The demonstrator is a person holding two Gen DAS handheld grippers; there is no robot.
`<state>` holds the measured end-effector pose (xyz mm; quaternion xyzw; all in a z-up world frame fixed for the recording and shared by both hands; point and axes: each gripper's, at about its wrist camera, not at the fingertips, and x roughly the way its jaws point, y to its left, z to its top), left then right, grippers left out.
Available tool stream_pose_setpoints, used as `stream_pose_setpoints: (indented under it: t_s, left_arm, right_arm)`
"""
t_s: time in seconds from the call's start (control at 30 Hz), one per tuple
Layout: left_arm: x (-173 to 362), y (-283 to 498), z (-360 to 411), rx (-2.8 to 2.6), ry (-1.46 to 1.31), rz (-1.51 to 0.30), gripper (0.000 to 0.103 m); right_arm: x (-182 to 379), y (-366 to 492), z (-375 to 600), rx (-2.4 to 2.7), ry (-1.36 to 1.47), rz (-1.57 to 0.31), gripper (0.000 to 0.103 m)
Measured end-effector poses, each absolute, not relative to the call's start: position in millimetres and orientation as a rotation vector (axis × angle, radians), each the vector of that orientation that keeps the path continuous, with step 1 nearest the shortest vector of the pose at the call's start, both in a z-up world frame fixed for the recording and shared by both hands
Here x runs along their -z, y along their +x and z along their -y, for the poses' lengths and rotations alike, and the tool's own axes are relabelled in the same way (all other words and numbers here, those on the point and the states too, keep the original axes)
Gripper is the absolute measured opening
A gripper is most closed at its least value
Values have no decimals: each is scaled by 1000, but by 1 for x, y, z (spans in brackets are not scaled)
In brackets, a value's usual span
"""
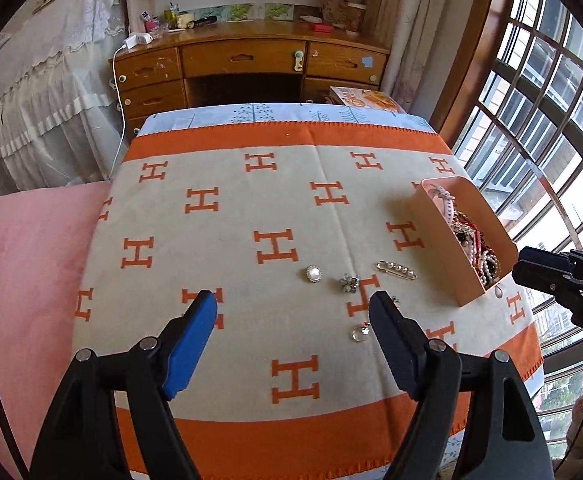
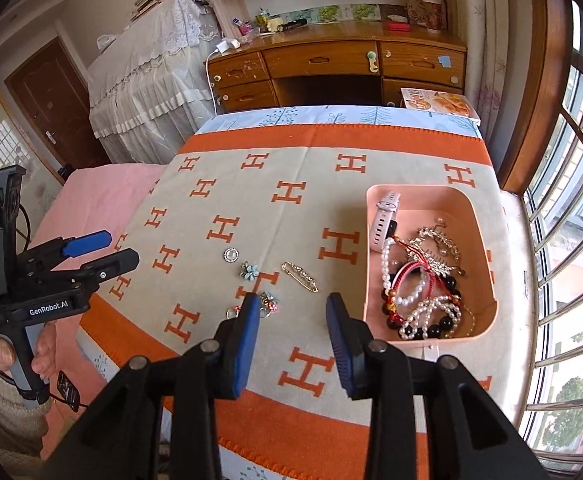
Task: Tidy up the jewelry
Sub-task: 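Grasp the gold pearl safety pin with the right tool while the left tool grasps the pearl button brooch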
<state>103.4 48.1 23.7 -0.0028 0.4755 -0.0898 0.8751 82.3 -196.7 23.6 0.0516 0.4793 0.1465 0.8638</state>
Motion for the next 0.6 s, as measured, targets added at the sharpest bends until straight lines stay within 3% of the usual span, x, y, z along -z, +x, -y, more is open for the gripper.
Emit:
stream_pose_setpoints:
  t_s: [0.6]
  left_arm:
    - [56,139,-81,121,-207,-1060,77]
  right_arm:
    - [48,155,135,-364,-195,-1190,35]
